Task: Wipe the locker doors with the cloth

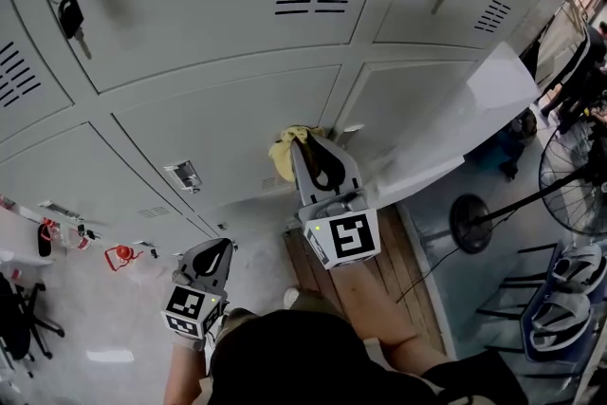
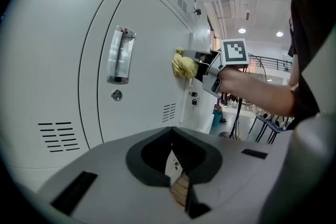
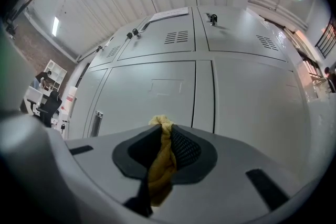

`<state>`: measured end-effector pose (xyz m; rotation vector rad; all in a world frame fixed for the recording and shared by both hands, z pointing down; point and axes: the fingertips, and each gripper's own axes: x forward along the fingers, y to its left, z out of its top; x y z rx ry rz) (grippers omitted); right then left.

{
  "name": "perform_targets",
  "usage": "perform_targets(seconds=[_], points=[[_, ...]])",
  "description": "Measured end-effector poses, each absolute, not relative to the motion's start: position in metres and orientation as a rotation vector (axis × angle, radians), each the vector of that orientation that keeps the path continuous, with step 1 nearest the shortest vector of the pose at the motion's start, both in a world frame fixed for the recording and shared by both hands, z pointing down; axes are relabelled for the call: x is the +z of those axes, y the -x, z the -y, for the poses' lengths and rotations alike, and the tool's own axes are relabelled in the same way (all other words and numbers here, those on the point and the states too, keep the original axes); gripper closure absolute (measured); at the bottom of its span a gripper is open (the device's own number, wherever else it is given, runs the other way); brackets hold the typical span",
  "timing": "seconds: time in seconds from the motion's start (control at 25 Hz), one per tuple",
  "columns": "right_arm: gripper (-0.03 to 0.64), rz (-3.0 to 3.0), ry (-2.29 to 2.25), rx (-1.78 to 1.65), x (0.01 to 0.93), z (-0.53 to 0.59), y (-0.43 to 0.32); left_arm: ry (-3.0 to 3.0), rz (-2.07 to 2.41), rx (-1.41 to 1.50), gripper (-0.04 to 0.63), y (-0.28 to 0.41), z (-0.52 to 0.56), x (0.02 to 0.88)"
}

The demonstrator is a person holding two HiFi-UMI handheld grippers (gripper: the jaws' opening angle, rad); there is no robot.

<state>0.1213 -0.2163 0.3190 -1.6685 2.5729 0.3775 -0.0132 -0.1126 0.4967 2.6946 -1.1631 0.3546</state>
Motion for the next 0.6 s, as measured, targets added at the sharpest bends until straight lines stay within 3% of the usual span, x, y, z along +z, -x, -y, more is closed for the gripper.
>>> perform_targets(seconds=[0.6], points=[[0.549, -2.667, 1.684, 0.276, 0.387, 0.224, -0.132, -2.644, 1.176, 0.358, 0.586, 0.001, 0.107, 0.513]])
